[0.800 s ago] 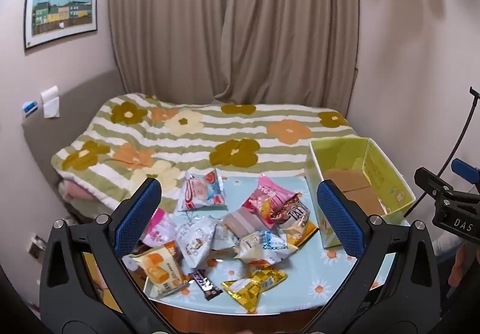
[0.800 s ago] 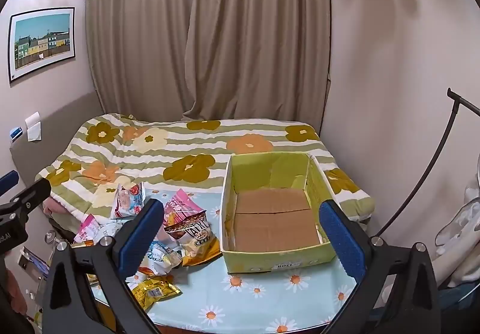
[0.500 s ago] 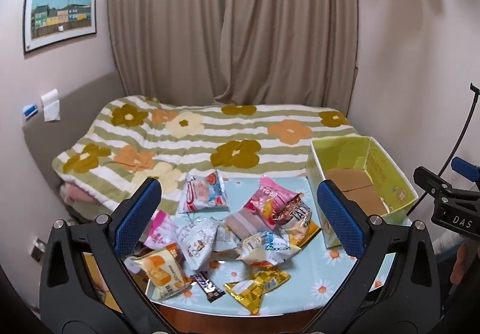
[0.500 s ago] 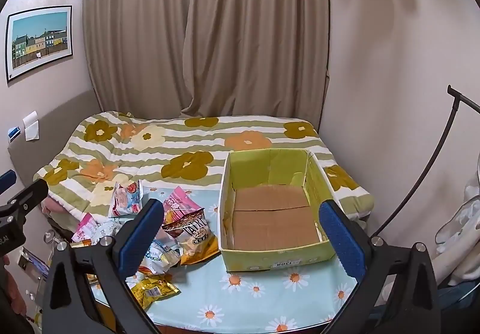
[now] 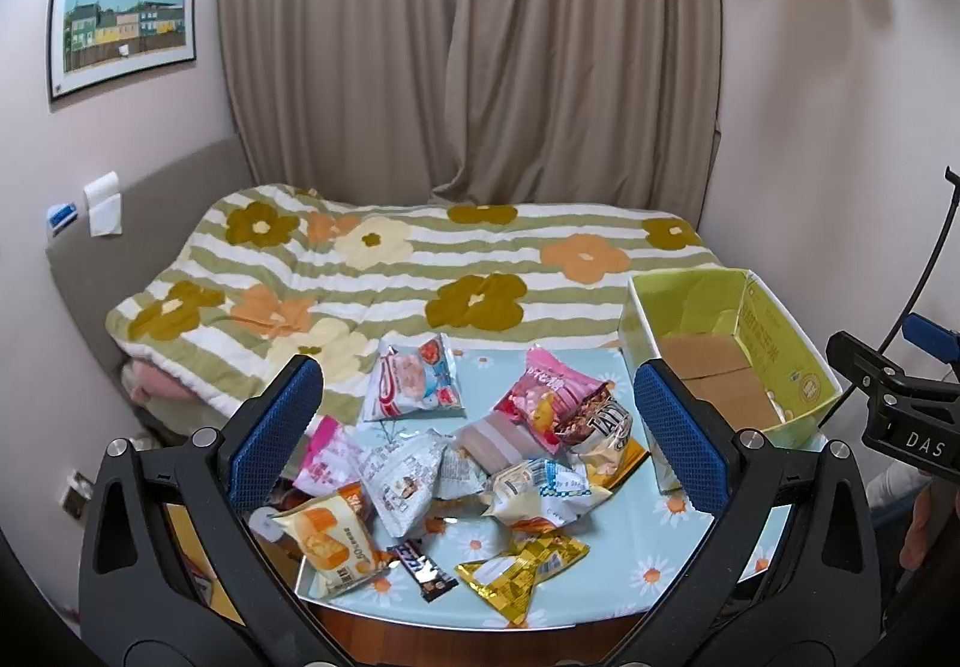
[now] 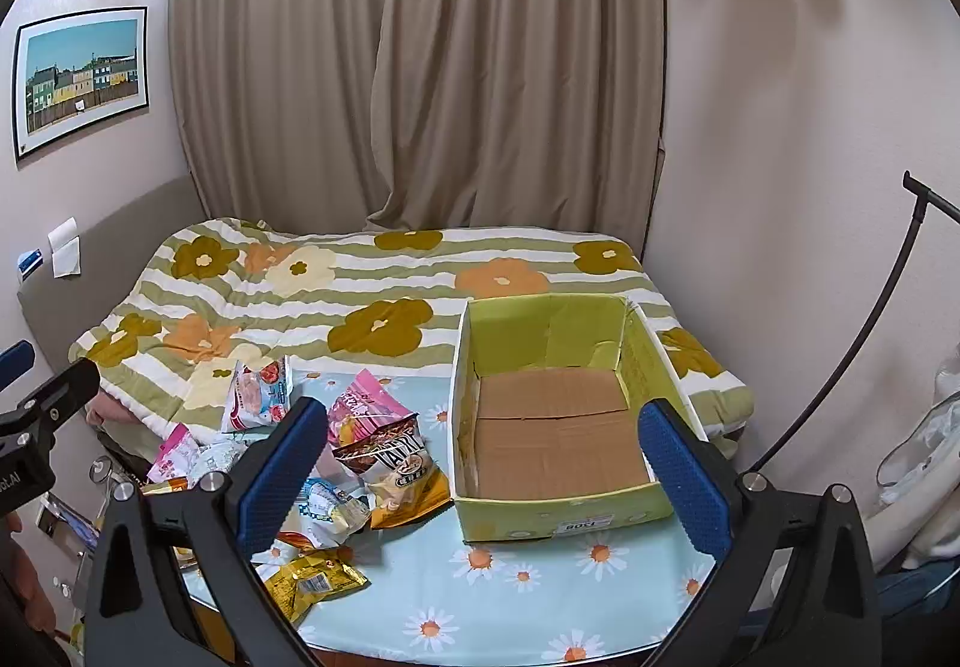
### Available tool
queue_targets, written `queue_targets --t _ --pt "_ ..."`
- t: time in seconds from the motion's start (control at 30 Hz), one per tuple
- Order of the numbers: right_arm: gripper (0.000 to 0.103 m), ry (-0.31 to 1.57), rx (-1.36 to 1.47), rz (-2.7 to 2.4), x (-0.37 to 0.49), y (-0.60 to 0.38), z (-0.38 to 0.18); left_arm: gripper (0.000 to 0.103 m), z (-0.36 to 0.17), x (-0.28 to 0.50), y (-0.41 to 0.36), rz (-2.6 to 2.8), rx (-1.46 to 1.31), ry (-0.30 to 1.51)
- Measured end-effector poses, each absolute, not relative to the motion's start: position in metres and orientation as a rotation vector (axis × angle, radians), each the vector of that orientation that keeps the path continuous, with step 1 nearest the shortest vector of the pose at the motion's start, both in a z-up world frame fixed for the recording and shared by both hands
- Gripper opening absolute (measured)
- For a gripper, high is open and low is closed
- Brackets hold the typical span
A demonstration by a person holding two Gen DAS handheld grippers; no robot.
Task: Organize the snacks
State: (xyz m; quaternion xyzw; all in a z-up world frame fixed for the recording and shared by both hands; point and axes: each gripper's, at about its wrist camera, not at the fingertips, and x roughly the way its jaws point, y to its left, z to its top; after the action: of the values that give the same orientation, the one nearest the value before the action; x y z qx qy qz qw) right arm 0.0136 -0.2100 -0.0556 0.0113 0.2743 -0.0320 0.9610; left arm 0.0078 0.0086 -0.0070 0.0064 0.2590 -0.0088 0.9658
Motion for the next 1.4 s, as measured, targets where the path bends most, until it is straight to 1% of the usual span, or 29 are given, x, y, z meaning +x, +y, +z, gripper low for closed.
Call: queue_targets --t 1.4 --pt "0.103 0.567 0.035 -0.054 0.0134 -0.2041 -0.0561 0.103 -0.0101 0.0077 0.0135 -0.016 0.017 0.53"
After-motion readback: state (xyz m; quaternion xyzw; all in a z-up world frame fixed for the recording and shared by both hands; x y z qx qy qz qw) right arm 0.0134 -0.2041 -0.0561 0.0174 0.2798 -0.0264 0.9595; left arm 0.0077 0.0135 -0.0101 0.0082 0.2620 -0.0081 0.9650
